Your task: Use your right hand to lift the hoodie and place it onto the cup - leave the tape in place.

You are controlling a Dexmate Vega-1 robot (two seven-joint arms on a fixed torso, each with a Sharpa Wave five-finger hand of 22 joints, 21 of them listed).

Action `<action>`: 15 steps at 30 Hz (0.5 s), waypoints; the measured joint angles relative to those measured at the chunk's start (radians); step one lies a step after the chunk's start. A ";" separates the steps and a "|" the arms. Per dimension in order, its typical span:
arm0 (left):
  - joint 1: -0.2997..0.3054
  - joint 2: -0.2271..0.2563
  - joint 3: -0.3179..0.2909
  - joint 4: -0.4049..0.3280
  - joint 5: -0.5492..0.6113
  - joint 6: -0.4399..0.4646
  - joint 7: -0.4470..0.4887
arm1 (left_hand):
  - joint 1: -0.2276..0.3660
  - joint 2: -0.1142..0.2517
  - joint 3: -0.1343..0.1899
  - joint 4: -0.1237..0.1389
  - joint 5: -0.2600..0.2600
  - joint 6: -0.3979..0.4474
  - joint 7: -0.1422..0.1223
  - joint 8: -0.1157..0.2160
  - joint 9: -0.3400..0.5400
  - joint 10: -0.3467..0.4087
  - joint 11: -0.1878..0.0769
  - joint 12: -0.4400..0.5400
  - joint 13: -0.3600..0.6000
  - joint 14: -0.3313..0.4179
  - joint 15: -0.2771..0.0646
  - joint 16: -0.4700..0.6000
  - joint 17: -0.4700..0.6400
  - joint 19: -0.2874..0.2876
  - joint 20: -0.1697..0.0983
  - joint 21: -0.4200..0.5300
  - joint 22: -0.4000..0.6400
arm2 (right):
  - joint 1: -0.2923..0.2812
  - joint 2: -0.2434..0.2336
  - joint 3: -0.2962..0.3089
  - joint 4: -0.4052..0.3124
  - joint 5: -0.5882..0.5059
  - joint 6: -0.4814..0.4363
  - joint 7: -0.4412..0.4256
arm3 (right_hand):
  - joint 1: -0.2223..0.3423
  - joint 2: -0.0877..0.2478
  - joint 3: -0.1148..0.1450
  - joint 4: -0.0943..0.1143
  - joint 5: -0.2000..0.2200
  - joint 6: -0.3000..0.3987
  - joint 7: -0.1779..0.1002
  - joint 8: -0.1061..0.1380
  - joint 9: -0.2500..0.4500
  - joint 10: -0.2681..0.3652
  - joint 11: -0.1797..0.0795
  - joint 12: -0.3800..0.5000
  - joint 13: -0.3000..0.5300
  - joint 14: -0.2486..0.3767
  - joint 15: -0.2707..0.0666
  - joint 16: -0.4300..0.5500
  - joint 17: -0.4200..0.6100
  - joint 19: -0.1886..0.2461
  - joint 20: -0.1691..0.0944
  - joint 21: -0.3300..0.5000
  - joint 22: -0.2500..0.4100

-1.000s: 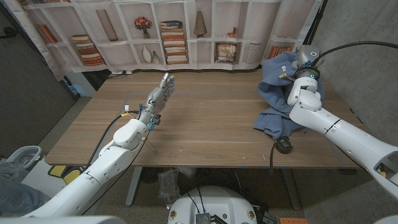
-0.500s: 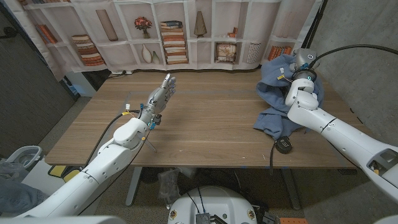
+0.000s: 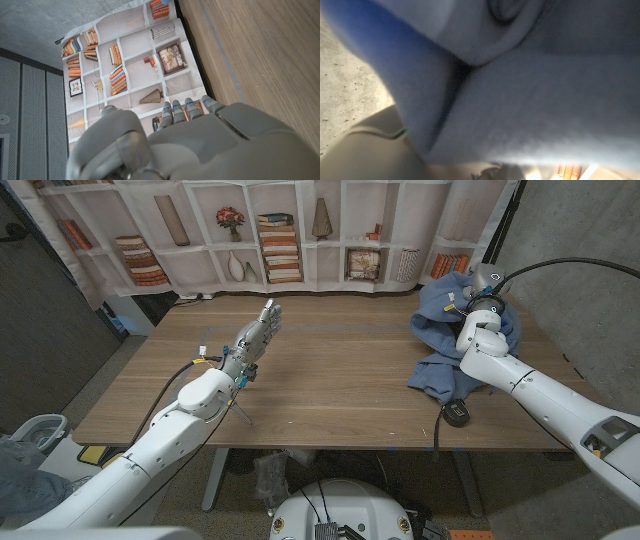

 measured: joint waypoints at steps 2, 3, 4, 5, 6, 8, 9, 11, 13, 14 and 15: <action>0.007 0.004 -0.004 -0.009 -0.001 0.002 0.003 | 0.000 0.000 -0.003 -0.003 0.000 0.000 0.000 0.000 0.000 0.000 0.000 0.000 0.000 0.000 0.000 0.000 0.000 0.000 0.000 0.000 0.000 | 0.000 0.002 0.000 0.005 0.004 0.002 -0.003 | 0.000 0.000 0.000 0.000 0.000 0.000 0.000 0.000 0.000 0.000 0.000 0.000 0.000 -0.002 0.002 0.000 -0.002 0.000 0.000 0.000 0.000; 0.009 0.005 -0.005 -0.012 -0.001 0.006 0.008 | 0.000 0.000 -0.003 -0.003 0.000 0.000 0.000 0.000 0.000 0.000 0.000 0.000 0.000 0.000 0.000 0.000 0.000 0.000 0.000 0.000 0.000 | 0.000 0.004 0.000 0.013 0.009 0.005 -0.006 | 0.000 0.000 0.000 0.000 0.000 0.000 0.000 0.000 0.000 0.000 0.000 0.000 0.000 -0.002 0.002 0.000 -0.002 0.000 0.000 0.000 0.000; 0.011 0.006 -0.006 -0.014 -0.001 0.006 0.008 | 0.000 0.000 -0.003 -0.003 0.000 0.000 0.000 0.000 0.000 0.000 0.000 0.000 0.000 0.000 0.000 0.000 0.000 0.000 0.000 0.000 0.000 | 0.000 0.004 0.000 0.013 0.010 0.006 -0.007 | 0.000 0.000 0.000 0.000 0.000 0.000 0.000 0.000 0.000 0.000 0.000 0.000 -0.001 -0.002 0.002 0.000 -0.002 0.000 0.000 0.000 0.000; 0.015 0.008 -0.008 -0.018 -0.002 0.007 0.011 | 0.000 0.000 -0.003 -0.003 0.000 0.000 0.000 0.000 0.000 0.000 0.000 0.000 0.000 0.000 0.000 0.000 0.000 0.000 0.000 0.000 0.000 | -0.001 0.005 0.000 0.017 0.013 0.007 -0.008 | 0.000 0.000 0.000 0.000 0.000 0.000 0.000 0.000 0.000 0.000 0.000 0.000 -0.004 -0.002 0.002 0.000 -0.002 0.000 0.000 0.000 0.000; 0.018 0.009 -0.010 -0.021 -0.002 0.007 0.011 | 0.000 0.000 -0.003 -0.002 0.000 0.000 0.000 0.000 0.000 0.000 0.000 0.000 0.000 0.000 0.000 0.000 0.000 0.000 0.000 0.000 0.000 | -0.001 0.005 0.000 0.017 0.016 0.007 -0.010 | 0.000 0.000 0.000 0.000 0.000 0.000 0.000 0.000 0.002 0.000 0.000 0.000 -0.005 -0.002 0.001 -0.001 -0.004 0.000 0.000 0.000 0.000; 0.023 0.012 -0.012 -0.026 -0.002 0.007 0.011 | 0.000 0.000 -0.002 -0.002 0.000 0.000 0.000 0.000 0.000 0.000 0.000 0.000 0.000 0.000 0.000 0.000 0.000 0.000 0.000 0.000 0.000 | -0.001 0.005 0.000 0.017 0.020 0.008 -0.012 | 0.007 0.007 0.000 0.000 0.000 0.000 0.000 0.000 0.005 0.000 0.000 -0.004 -0.005 -0.007 0.000 -0.009 -0.010 -0.001 0.000 -0.001 0.000; 0.024 0.012 -0.012 -0.027 -0.002 0.007 0.011 | 0.000 0.000 -0.002 -0.002 0.000 0.000 0.000 0.000 0.000 0.000 0.000 0.000 0.000 0.000 0.000 0.000 0.000 0.000 0.000 0.000 0.000 | -0.001 0.005 0.000 0.017 0.021 0.008 -0.013 | 0.007 0.007 0.000 0.000 0.000 0.000 0.000 0.000 0.005 0.000 0.000 -0.004 -0.005 -0.012 0.002 -0.016 -0.017 -0.011 0.003 -0.004 -0.001; 0.027 0.015 -0.013 -0.031 -0.002 0.009 0.017 | 0.000 0.000 -0.002 -0.002 0.000 0.000 0.000 0.000 0.000 0.000 0.000 0.000 0.000 0.000 0.000 0.000 0.000 0.000 0.000 0.000 0.000 | -0.008 0.007 -0.001 0.023 0.028 0.010 -0.015 | 0.007 0.008 0.000 0.000 0.000 0.000 0.000 0.000 0.005 -0.002 -0.003 -0.002 -0.002 -0.020 0.002 -0.032 -0.038 -0.022 0.007 -0.008 -0.003; 0.030 0.017 -0.014 -0.036 -0.002 0.014 0.020 | 0.000 0.000 -0.002 -0.002 0.000 0.000 0.000 0.000 0.000 0.000 0.000 0.000 0.000 0.000 0.000 0.000 0.000 0.000 0.000 0.000 0.000 | -0.010 0.007 -0.001 0.023 0.031 0.012 -0.017 | 0.005 0.010 0.000 0.000 0.000 0.000 0.000 0.000 0.005 -0.004 -0.004 0.001 0.001 -0.023 0.002 -0.044 -0.053 -0.029 0.007 -0.012 -0.003; 0.031 0.018 -0.014 -0.038 -0.001 0.018 0.022 | 0.000 0.000 -0.002 -0.002 0.000 0.000 0.000 0.000 0.000 0.000 0.000 0.000 0.000 0.000 0.000 0.000 0.000 0.000 0.000 0.000 0.000 | -0.013 0.007 -0.001 0.023 0.034 0.013 -0.018 | 0.002 0.013 0.001 0.001 -0.001 0.000 0.000 0.000 0.005 -0.005 -0.005 0.003 0.003 -0.026 0.004 -0.052 -0.058 -0.033 0.011 -0.016 -0.006; 0.031 0.019 -0.014 -0.039 -0.001 0.018 0.022 | 0.000 0.000 -0.002 -0.002 0.000 0.000 0.000 0.000 0.000 0.000 0.000 0.000 0.000 0.000 0.000 0.000 0.000 0.000 0.000 0.000 0.000 | -0.013 0.007 -0.001 0.023 0.037 0.014 -0.020 | 0.002 0.013 0.003 0.004 -0.001 0.000 0.000 -0.005 0.005 -0.008 -0.008 0.003 0.005 -0.027 0.006 -0.055 -0.063 -0.036 0.014 -0.016 -0.007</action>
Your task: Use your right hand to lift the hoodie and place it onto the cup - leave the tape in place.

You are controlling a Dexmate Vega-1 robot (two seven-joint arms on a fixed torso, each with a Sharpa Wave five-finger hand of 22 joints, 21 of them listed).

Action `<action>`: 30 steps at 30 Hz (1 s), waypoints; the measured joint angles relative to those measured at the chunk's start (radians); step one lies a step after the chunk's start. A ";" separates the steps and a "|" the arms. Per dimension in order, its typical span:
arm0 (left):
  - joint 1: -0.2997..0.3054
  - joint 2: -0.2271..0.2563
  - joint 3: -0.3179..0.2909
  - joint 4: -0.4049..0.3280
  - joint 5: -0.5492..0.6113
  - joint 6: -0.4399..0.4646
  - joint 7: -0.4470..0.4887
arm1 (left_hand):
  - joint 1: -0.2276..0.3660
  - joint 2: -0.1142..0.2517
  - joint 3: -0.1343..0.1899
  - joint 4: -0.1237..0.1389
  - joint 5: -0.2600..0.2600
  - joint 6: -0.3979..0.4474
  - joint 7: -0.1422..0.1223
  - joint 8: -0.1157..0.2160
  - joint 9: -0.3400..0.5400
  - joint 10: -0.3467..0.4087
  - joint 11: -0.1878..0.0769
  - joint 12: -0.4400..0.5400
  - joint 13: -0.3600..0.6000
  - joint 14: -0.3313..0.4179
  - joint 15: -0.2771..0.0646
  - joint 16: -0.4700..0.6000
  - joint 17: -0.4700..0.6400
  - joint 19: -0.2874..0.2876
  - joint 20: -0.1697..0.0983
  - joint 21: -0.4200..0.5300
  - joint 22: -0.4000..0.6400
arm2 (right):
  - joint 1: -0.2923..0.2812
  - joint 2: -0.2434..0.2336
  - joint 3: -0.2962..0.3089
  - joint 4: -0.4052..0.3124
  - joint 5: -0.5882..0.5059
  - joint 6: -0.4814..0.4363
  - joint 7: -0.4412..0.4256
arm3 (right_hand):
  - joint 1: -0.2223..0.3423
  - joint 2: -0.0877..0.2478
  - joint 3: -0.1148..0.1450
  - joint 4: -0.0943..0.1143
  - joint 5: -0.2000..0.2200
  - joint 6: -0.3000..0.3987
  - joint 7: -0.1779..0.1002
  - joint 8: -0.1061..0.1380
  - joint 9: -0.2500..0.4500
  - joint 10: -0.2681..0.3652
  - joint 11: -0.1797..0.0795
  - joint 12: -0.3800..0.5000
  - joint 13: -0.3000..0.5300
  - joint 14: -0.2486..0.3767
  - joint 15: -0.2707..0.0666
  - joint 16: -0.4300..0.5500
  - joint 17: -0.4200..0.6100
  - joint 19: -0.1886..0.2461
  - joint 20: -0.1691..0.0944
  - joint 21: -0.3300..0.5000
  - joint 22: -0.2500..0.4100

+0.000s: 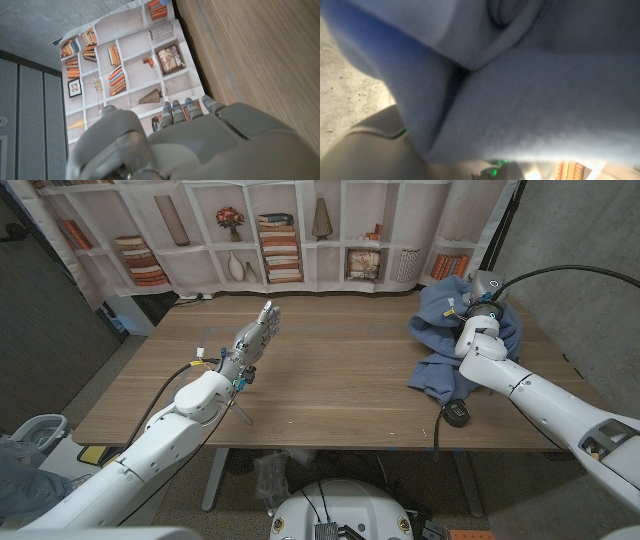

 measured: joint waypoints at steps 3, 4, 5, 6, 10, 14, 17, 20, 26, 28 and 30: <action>0.000 0.002 0.000 -0.003 0.002 0.007 0.002 | 0.000 0.000 0.000 0.000 0.000 0.000 0.000 0.000 0.000 0.000 0.000 0.000 0.000 0.000 0.000 0.000 0.000 0.000 0.000 0.000 0.000 | -0.004 0.000 0.001 0.000 0.008 0.003 -0.002 | -0.004 0.004 0.001 0.001 0.002 0.000 0.000 -0.002 -0.003 -0.001 -0.001 0.000 0.003 -0.005 -0.002 -0.012 -0.009 -0.009 -0.001 -0.004 0.000; 0.000 0.002 0.000 -0.003 0.002 0.007 0.002 | 0.000 0.000 0.000 0.000 0.000 0.000 0.000 0.000 0.000 0.000 0.000 0.000 0.000 0.000 0.000 0.000 0.000 0.000 0.000 0.000 0.000 | -0.004 0.000 0.001 0.000 0.009 0.004 -0.002 | -0.004 0.004 0.002 0.004 0.004 0.000 0.000 -0.002 -0.003 -0.005 -0.005 0.000 0.003 -0.007 -0.004 -0.014 -0.009 -0.009 -0.001 -0.006 0.000; 0.000 0.003 0.002 -0.005 0.005 0.014 0.005 | 0.000 0.000 0.000 0.000 0.000 0.000 0.000 0.000 0.000 0.000 0.000 0.000 0.000 0.000 0.000 0.000 0.000 0.000 0.000 0.000 0.000 | -0.007 0.000 0.003 0.002 0.012 0.006 -0.003 | -0.007 0.007 0.005 0.007 0.006 0.000 0.000 -0.002 -0.003 -0.007 -0.006 0.001 0.003 -0.011 0.000 -0.019 -0.009 -0.012 0.002 -0.008 0.000; 0.000 0.003 0.003 -0.006 0.005 0.014 0.005 | 0.000 0.000 0.000 0.000 0.000 0.000 0.000 0.000 0.000 0.000 0.000 0.000 0.000 0.000 0.000 0.000 0.000 0.000 0.000 0.000 0.000 | -0.007 0.000 0.003 0.002 0.015 0.007 -0.004 | -0.007 0.007 0.008 0.007 0.006 0.000 0.000 -0.002 -0.003 -0.007 -0.006 0.001 0.003 -0.014 0.000 -0.019 -0.009 -0.016 0.006 -0.008 0.000; -0.002 0.004 0.006 -0.009 0.009 0.019 0.008 | 0.000 0.000 0.000 0.000 0.000 0.006 0.006 0.000 0.000 0.000 0.000 0.000 0.000 0.000 0.000 0.000 0.000 0.000 0.000 0.000 0.000 | -0.009 -0.001 0.004 0.003 0.022 0.008 -0.005 | -0.018 0.018 0.019 0.008 0.006 0.000 0.000 -0.005 -0.007 -0.016 -0.016 0.000 0.008 -0.033 0.003 -0.045 -0.018 -0.030 0.006 -0.027 -0.009; -0.005 0.004 0.010 -0.009 0.012 0.023 0.009 | 0.000 0.000 -0.003 0.003 0.000 0.006 0.006 0.000 0.000 0.000 0.000 0.000 0.000 0.000 0.000 0.000 0.000 0.000 0.000 0.000 0.000 | -0.009 -0.004 0.004 -0.001 0.028 0.001 0.006 | -0.035 0.035 0.047 0.019 0.015 -0.009 -0.002 -0.027 -0.029 -0.038 -0.037 -0.006 -0.020 -0.054 0.000 -0.082 -0.027 -0.034 0.009 -0.048 -0.009; -0.008 0.002 0.013 -0.009 0.013 0.023 0.009 | 0.004 0.004 -0.003 0.003 0.000 0.006 0.006 0.000 0.000 0.000 0.000 0.000 0.000 0.000 0.000 0.000 0.000 0.000 0.000 0.000 0.000 | -0.009 -0.009 0.002 -0.010 0.033 -0.010 0.017 | -0.046 0.046 0.057 0.026 0.017 -0.024 -0.002 -0.043 -0.044 -0.050 -0.049 -0.007 -0.040 -0.063 0.001 -0.101 -0.023 -0.036 0.007 -0.048 -0.008; -0.010 -0.001 0.016 -0.009 0.014 0.023 0.009 | 0.004 0.004 -0.003 0.003 0.000 0.006 0.006 0.000 0.000 0.000 0.000 0.000 0.000 0.000 0.000 0.000 0.000 0.000 0.000 0.000 0.000 | -0.010 -0.013 0.001 -0.016 0.036 -0.018 0.028 | -0.075 0.075 0.057 0.026 0.017 -0.043 0.000 -0.062 -0.059 -0.070 -0.055 -0.010 -0.063 -0.081 0.010 -0.123 -0.021 -0.051 0.009 -0.052 -0.006; -0.017 -0.005 0.022 -0.003 0.015 0.023 0.003 | 0.004 0.004 -0.003 0.003 0.000 0.005 0.005 0.000 0.000 0.000 0.000 0.000 0.000 0.000 0.000 0.000 0.000 0.000 0.000 0.000 0.000 | -0.016 -0.035 -0.006 -0.046 0.040 -0.036 0.056 | -0.133 0.120 0.040 0.085 0.009 -0.096 -0.001 -0.100 -0.081 -0.134 -0.047 -0.019 -0.097 -0.123 0.030 -0.155 -0.031 -0.082 0.018 -0.061 -0.014; -0.020 -0.007 0.025 0.001 0.016 0.023 -0.001 | 0.004 0.004 -0.003 0.003 0.000 0.005 0.005 0.000 0.000 0.000 0.000 0.000 0.000 0.000 0.000 0.000 0.000 0.000 0.000 0.000 0.000 | -0.019 -0.042 -0.007 -0.057 0.040 -0.043 0.065 | -0.172 0.107 0.032 0.096 0.009 -0.110 -0.002 -0.112 -0.088 -0.149 -0.044 -0.021 -0.104 -0.134 0.036 -0.164 -0.035 -0.091 0.021 -0.072 -0.016; -0.022 -0.009 0.027 0.004 0.016 0.022 -0.004 | 0.004 0.004 -0.003 0.003 0.000 0.005 0.005 0.000 0.000 0.000 0.000 0.000 0.000 0.000 0.000 0.000 0.000 0.000 0.000 0.000 0.000 | -0.022 -0.047 -0.008 -0.064 0.041 -0.048 0.071 | -0.209 0.089 0.025 0.107 0.005 -0.121 -0.005 -0.126 -0.096 -0.174 -0.043 -0.021 -0.111 -0.157 0.045 -0.177 -0.037 -0.093 0.021 -0.086 -0.020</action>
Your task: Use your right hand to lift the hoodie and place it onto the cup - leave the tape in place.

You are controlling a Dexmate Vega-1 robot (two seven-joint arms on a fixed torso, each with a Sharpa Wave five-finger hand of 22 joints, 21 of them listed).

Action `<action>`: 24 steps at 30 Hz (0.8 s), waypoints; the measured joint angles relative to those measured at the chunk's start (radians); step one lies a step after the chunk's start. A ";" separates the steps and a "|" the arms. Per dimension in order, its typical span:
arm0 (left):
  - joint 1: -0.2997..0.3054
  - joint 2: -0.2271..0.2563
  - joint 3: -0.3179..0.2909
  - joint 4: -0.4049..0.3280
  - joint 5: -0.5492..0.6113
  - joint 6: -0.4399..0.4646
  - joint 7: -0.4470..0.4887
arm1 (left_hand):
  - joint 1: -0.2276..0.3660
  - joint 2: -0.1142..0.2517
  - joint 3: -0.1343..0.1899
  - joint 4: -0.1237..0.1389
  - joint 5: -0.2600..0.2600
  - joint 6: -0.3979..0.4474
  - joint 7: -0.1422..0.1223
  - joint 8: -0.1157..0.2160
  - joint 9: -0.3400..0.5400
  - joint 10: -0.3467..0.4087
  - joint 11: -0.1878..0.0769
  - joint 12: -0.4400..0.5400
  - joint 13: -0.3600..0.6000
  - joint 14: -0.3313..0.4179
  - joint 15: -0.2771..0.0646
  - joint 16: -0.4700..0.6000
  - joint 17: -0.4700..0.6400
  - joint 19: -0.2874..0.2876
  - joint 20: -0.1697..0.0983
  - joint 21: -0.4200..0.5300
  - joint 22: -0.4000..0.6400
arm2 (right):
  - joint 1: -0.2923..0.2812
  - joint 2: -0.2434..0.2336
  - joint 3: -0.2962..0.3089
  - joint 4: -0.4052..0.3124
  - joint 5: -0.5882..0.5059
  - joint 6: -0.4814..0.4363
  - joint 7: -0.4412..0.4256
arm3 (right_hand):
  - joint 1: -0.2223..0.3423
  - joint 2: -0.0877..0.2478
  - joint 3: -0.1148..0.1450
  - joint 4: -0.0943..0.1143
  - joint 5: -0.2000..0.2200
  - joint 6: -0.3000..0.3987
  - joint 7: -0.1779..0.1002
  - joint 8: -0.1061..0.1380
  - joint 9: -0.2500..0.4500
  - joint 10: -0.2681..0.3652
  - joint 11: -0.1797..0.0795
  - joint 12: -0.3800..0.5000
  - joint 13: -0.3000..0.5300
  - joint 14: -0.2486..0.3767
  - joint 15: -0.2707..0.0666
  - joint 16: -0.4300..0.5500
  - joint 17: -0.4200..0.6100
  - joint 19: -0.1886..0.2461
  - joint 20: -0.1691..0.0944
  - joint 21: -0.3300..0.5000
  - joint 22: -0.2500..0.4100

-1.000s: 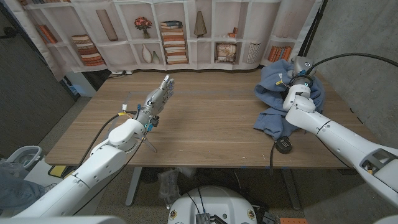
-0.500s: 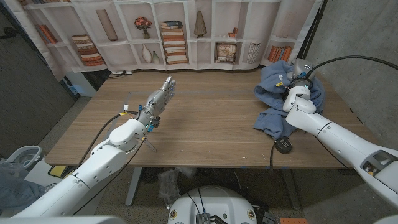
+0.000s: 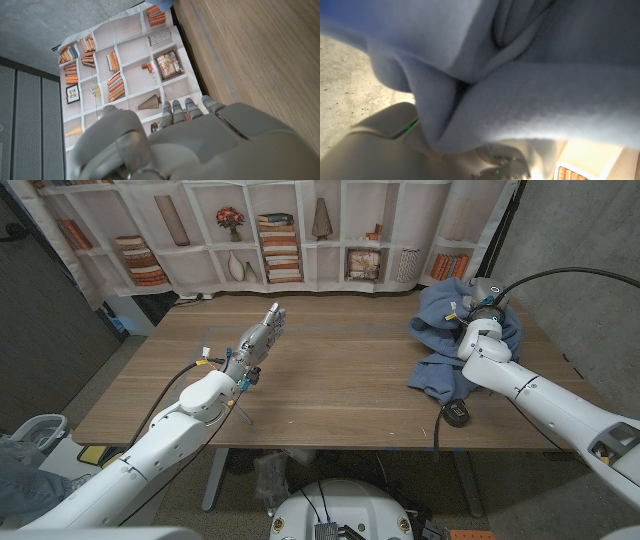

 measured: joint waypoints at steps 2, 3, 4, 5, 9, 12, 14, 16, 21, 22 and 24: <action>-0.001 -0.001 0.001 0.002 0.000 0.000 -0.001 | 0.000 0.000 0.000 0.000 0.000 0.000 0.000 0.000 0.000 0.000 0.000 0.000 0.000 0.000 0.000 0.000 0.000 0.000 0.000 0.000 0.000 | -0.002 -0.003 -0.001 -0.004 0.000 -0.004 0.003 | -0.039 -0.018 -0.008 0.014 0.000 -0.016 -0.001 -0.017 -0.009 -0.033 0.008 0.000 0.000 -0.041 0.011 -0.020 -0.009 -0.013 0.001 -0.024 -0.005; -0.002 -0.001 0.001 0.002 0.000 -0.001 -0.003 | 0.000 0.000 0.000 0.000 0.000 0.000 0.000 0.000 0.000 0.000 0.000 0.000 0.000 0.000 0.000 0.000 0.000 0.000 0.000 0.000 0.000 | -0.003 -0.005 -0.002 -0.007 0.000 -0.004 0.004 | -0.056 -0.026 -0.013 0.021 0.000 -0.025 -0.001 -0.024 -0.013 -0.052 0.011 0.000 0.000 -0.058 0.019 -0.029 -0.012 -0.017 0.004 -0.037 -0.007; -0.004 -0.002 0.003 0.004 0.000 -0.002 -0.004 | 0.000 0.000 0.000 0.000 0.000 0.000 0.000 0.000 0.000 0.000 0.000 0.000 0.000 0.000 0.000 0.000 0.000 0.000 0.000 0.000 0.000 | -0.005 -0.007 -0.003 -0.011 0.000 -0.008 0.007 | -0.078 -0.032 -0.020 0.028 0.000 -0.030 0.002 -0.033 -0.017 -0.075 0.014 0.000 0.000 -0.080 0.026 -0.038 -0.016 -0.024 0.004 -0.050 -0.008; -0.005 -0.003 0.005 0.005 0.001 -0.003 -0.005 | 0.000 0.000 0.000 0.000 0.000 0.000 0.000 0.000 0.000 0.000 0.000 0.000 0.000 0.000 0.000 0.000 0.000 0.000 0.000 0.000 0.000 | -0.007 -0.010 -0.004 -0.014 0.000 -0.010 0.007 | -0.103 -0.044 -0.028 0.037 0.004 -0.042 0.000 -0.042 -0.021 -0.094 0.018 0.000 0.000 -0.102 0.034 -0.046 -0.017 -0.033 0.006 -0.068 -0.009; -0.008 -0.004 0.008 0.007 0.001 -0.004 -0.009 | 0.000 0.000 0.000 0.000 0.000 0.000 0.000 0.000 0.000 0.000 0.000 0.000 0.000 0.000 0.000 0.000 0.000 0.000 0.000 0.000 0.000 | -0.010 -0.014 -0.009 -0.022 -0.006 -0.018 0.011 | -0.168 -0.088 -0.052 0.069 0.019 -0.077 0.006 -0.076 -0.032 -0.144 0.029 0.000 -0.005 -0.170 0.060 -0.067 -0.019 -0.040 0.006 -0.129 -0.012; -0.011 -0.004 0.009 0.009 0.001 -0.005 -0.011 | 0.000 0.000 -0.003 0.003 0.000 0.000 0.000 0.000 0.000 0.000 0.000 0.000 0.000 0.000 0.000 0.000 0.000 0.000 0.000 0.000 0.000 | -0.011 -0.015 -0.012 -0.026 -0.013 -0.027 0.015 | -0.196 -0.102 -0.065 0.081 0.023 -0.098 0.012 -0.094 -0.036 -0.171 0.032 0.000 -0.010 -0.201 0.072 -0.074 -0.021 -0.055 0.006 -0.157 -0.012; -0.013 -0.004 0.010 0.010 0.001 -0.005 -0.013 | 0.000 0.000 -0.003 0.003 0.000 0.000 0.000 0.000 0.000 0.000 0.000 0.000 0.000 0.000 0.000 0.000 0.000 0.000 0.000 0.000 0.000 | -0.011 -0.016 -0.015 -0.029 -0.015 -0.032 0.016 | -0.206 -0.111 -0.068 0.084 0.033 -0.111 0.013 -0.105 -0.038 -0.186 0.038 0.000 -0.013 -0.229 0.079 -0.090 -0.033 -0.078 0.011 -0.181 -0.012; -0.015 -0.005 0.011 0.011 0.001 -0.005 -0.015 | 0.000 0.000 -0.003 0.003 0.000 0.000 0.000 0.000 0.000 0.000 0.000 0.000 0.000 0.000 0.000 0.000 0.000 0.000 0.000 0.000 0.000 | -0.011 -0.017 -0.018 -0.033 -0.019 -0.038 0.021 | -0.226 -0.118 -0.072 0.095 0.035 -0.123 0.016 -0.116 -0.041 -0.205 0.041 0.000 -0.017 -0.257 0.086 -0.107 -0.049 -0.095 0.012 -0.208 -0.017; -0.021 -0.005 0.015 0.015 0.001 -0.005 -0.019 | 0.000 0.000 -0.003 0.003 0.000 0.000 0.000 0.000 0.000 0.000 0.000 0.000 0.000 0.000 0.000 0.000 0.000 0.000 0.000 0.000 0.000 | -0.012 -0.020 -0.021 -0.040 -0.023 -0.048 0.028 | -0.251 -0.133 -0.086 0.111 0.047 -0.154 0.026 -0.141 -0.046 -0.251 0.056 0.000 -0.032 -0.320 0.103 -0.153 -0.088 -0.124 0.015 -0.273 -0.017; -0.023 -0.006 0.016 0.017 0.001 -0.005 -0.023 | 0.000 0.000 -0.003 0.003 0.000 0.000 0.000 0.000 0.000 0.000 0.000 0.000 0.000 0.000 0.000 0.000 0.000 0.000 0.000 0.000 0.000 | -0.014 -0.022 -0.021 -0.045 -0.024 -0.050 0.030 | -0.259 -0.141 -0.087 0.117 0.050 -0.161 0.026 -0.147 -0.046 -0.262 0.058 0.000 -0.036 -0.331 0.107 -0.160 -0.095 -0.132 0.015 -0.284 -0.017; -0.026 -0.007 0.017 0.020 0.001 -0.005 -0.025 | 0.000 0.000 -0.003 0.003 0.000 0.000 0.000 0.000 0.000 0.000 0.000 0.000 0.000 0.000 0.000 0.000 0.000 0.000 0.000 0.000 0.000 | -0.016 -0.024 -0.021 -0.049 -0.024 -0.054 0.031 | -0.277 -0.140 -0.092 0.124 0.050 -0.171 0.028 -0.157 -0.048 -0.287 0.061 0.000 -0.044 -0.349 0.111 -0.172 -0.109 -0.139 0.015 -0.303 -0.016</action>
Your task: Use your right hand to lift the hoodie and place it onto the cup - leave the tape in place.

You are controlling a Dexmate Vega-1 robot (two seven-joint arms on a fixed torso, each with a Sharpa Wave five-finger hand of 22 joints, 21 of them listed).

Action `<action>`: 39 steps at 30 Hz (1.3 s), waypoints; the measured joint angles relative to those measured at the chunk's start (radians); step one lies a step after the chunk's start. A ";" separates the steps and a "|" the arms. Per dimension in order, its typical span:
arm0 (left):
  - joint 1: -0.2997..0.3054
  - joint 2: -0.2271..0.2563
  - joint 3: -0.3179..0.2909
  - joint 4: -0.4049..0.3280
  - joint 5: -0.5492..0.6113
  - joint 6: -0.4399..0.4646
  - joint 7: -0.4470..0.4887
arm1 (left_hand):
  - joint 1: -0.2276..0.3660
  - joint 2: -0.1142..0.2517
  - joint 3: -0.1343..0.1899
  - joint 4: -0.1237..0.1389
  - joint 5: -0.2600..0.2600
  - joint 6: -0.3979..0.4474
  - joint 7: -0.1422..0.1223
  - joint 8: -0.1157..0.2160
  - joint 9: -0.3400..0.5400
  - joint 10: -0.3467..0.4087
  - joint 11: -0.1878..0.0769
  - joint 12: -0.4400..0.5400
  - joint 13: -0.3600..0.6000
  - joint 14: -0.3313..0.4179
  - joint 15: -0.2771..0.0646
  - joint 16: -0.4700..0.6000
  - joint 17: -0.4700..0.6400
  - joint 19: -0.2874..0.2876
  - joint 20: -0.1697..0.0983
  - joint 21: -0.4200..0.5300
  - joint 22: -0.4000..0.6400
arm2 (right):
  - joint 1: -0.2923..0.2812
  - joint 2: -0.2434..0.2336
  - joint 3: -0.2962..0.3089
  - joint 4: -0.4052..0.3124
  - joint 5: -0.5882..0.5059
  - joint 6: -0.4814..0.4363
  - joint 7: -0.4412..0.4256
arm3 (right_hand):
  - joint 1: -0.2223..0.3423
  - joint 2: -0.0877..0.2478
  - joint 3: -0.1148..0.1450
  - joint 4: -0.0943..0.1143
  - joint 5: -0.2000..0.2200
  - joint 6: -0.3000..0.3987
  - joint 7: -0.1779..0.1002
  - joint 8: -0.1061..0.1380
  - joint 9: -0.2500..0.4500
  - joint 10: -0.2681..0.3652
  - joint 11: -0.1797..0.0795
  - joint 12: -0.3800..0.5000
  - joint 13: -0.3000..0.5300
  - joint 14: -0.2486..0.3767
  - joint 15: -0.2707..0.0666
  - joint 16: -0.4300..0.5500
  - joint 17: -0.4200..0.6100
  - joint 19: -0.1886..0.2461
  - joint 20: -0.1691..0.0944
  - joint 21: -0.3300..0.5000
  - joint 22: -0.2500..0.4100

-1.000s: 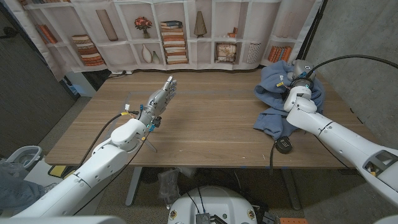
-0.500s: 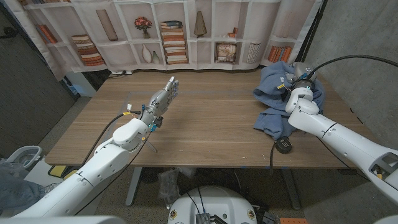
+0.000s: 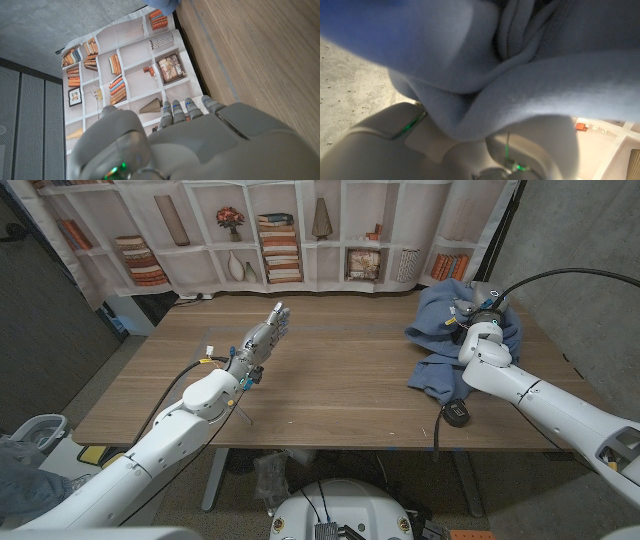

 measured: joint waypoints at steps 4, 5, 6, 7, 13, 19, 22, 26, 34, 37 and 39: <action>-0.006 -0.002 0.004 0.005 0.000 0.000 -0.006 | 0.000 0.000 0.000 0.000 0.000 0.000 0.000 0.000 0.000 0.000 0.000 0.000 0.000 0.000 0.000 0.000 0.000 0.000 0.000 0.000 0.000 | -0.005 -0.004 0.000 -0.011 0.000 -0.006 0.005 | -0.019 -0.006 -0.008 0.008 0.006 -0.029 0.014 -0.023 -0.002 -0.042 0.014 0.000 -0.017 -0.047 0.007 -0.018 -0.026 -0.022 0.008 -0.030 0.005; -0.009 -0.003 0.005 0.008 -0.001 -0.001 -0.009 | 0.000 0.000 0.000 0.000 0.000 0.000 0.000 0.000 0.000 0.000 0.000 0.000 0.000 0.000 0.000 0.000 0.000 0.000 0.000 0.000 0.000 | -0.008 -0.005 0.000 -0.016 -0.001 -0.010 0.007 | -0.031 -0.004 -0.011 0.011 0.006 -0.037 0.015 -0.028 -0.003 -0.054 0.016 0.000 -0.022 -0.057 0.009 -0.018 -0.033 -0.032 0.018 -0.037 0.007; -0.010 -0.003 0.006 0.009 -0.001 -0.001 -0.010 | 0.000 0.000 0.000 0.000 0.000 0.000 0.000 0.000 0.000 0.000 0.000 0.000 0.000 0.000 0.000 0.000 0.000 0.000 0.000 0.000 0.000 | -0.009 -0.006 0.000 -0.018 0.000 -0.012 0.007 | -0.036 -0.009 -0.013 0.013 0.006 -0.045 0.016 -0.033 -0.006 -0.065 0.019 0.000 -0.026 -0.068 0.010 -0.019 -0.038 -0.037 0.024 -0.044 0.007; -0.010 -0.003 0.006 0.009 -0.001 -0.001 -0.011 | 0.000 0.000 0.000 0.000 0.000 0.000 0.000 0.000 0.000 0.000 0.000 0.000 0.000 0.000 0.000 0.000 0.000 0.000 0.000 0.000 0.000 | -0.010 -0.006 0.001 -0.019 0.000 -0.014 0.008 | -0.037 -0.009 -0.014 0.014 0.006 -0.045 0.015 -0.034 -0.007 -0.074 0.021 0.000 -0.029 -0.076 0.009 -0.022 -0.043 -0.041 0.028 -0.049 0.007; -0.018 -0.005 0.009 0.018 -0.001 -0.004 -0.019 | 0.000 0.000 0.000 0.000 0.000 0.000 0.000 0.000 0.000 0.000 0.000 0.000 0.000 0.000 0.000 0.000 0.000 0.000 0.000 0.000 0.000 | -0.021 -0.008 0.007 -0.032 0.004 -0.020 0.013 | -0.080 -0.008 -0.026 0.025 0.013 -0.083 0.028 -0.073 -0.015 -0.144 0.045 0.006 -0.074 -0.220 0.051 -0.029 -0.111 -0.112 0.128 -0.116 0.007; -0.020 -0.005 0.010 0.022 -0.002 -0.006 -0.023 | 0.000 0.000 0.000 0.000 0.000 0.000 0.000 0.000 0.000 0.000 0.000 0.000 0.000 0.000 0.000 0.000 0.000 0.000 0.000 0.000 0.000 | -0.030 -0.008 0.013 -0.040 0.014 -0.021 0.013 | -0.106 -0.003 -0.036 0.019 0.013 -0.139 0.036 -0.112 -0.025 -0.228 0.067 0.006 -0.119 -0.340 0.092 -0.029 -0.184 -0.185 0.201 -0.187 0.005; -0.021 -0.005 0.010 0.022 -0.002 -0.007 -0.024 | 0.000 0.000 0.000 0.000 0.000 0.000 0.000 0.000 0.000 0.000 0.000 0.000 0.000 0.000 0.000 0.000 0.000 0.000 0.000 0.000 0.000 | -0.033 -0.008 0.015 -0.043 0.020 -0.020 0.012 | -0.117 0.001 -0.037 0.017 0.017 -0.171 0.047 -0.127 -0.032 -0.267 0.090 0.001 -0.138 -0.377 0.101 -0.029 -0.213 -0.205 0.220 -0.213 0.004; -0.021 -0.003 0.010 0.022 -0.002 -0.009 -0.025 | 0.004 0.004 0.000 0.000 0.000 0.000 0.000 0.000 0.000 0.000 0.000 0.000 0.000 0.000 0.000 0.000 0.000 0.000 0.000 0.000 0.000 | -0.039 -0.008 0.020 -0.048 0.029 -0.011 0.010 | -0.129 0.000 -0.048 0.014 0.017 -0.245 0.065 -0.150 -0.049 -0.333 0.126 -0.002 -0.176 -0.439 0.116 -0.029 -0.263 -0.221 0.237 -0.251 0.007; -0.015 0.001 0.007 0.016 -0.002 -0.010 -0.025 | 0.004 0.004 0.000 0.000 0.000 0.000 0.000 0.000 0.000 0.000 0.000 0.000 0.000 0.000 0.000 0.000 0.000 -0.005 0.005 0.000 0.000 | -0.043 -0.008 0.025 -0.050 0.041 0.007 0.005 | -0.153 -0.008 -0.057 0.013 0.024 -0.323 0.087 -0.155 -0.076 -0.394 0.139 -0.002 -0.222 -0.489 0.142 -0.029 -0.314 -0.242 0.257 -0.295 0.007; -0.012 0.002 0.006 0.015 -0.003 -0.010 -0.024 | 0.004 0.004 0.000 0.000 0.000 0.000 0.000 0.000 0.000 0.000 0.000 0.000 0.000 0.000 0.000 0.000 0.000 -0.005 0.005 0.000 0.000 | -0.050 -0.014 0.034 -0.062 0.045 0.010 0.005 | -0.162 -0.007 -0.062 0.017 0.024 -0.323 0.087 -0.155 -0.079 -0.398 0.139 -0.002 -0.228 -0.494 0.147 -0.029 -0.321 -0.249 0.265 -0.302 0.007; -0.011 0.002 0.005 0.015 -0.003 -0.010 -0.024 | 0.004 0.004 0.000 0.000 0.000 0.000 0.000 0.000 0.000 0.000 0.000 0.000 0.000 0.000 0.000 0.000 0.000 -0.005 0.005 0.000 0.000 | -0.050 -0.014 0.034 -0.062 0.046 0.011 0.005 | -0.165 -0.010 -0.063 0.018 0.024 -0.323 0.087 -0.155 -0.083 -0.408 0.139 -0.002 -0.234 -0.498 0.151 -0.029 -0.327 -0.253 0.268 -0.310 0.007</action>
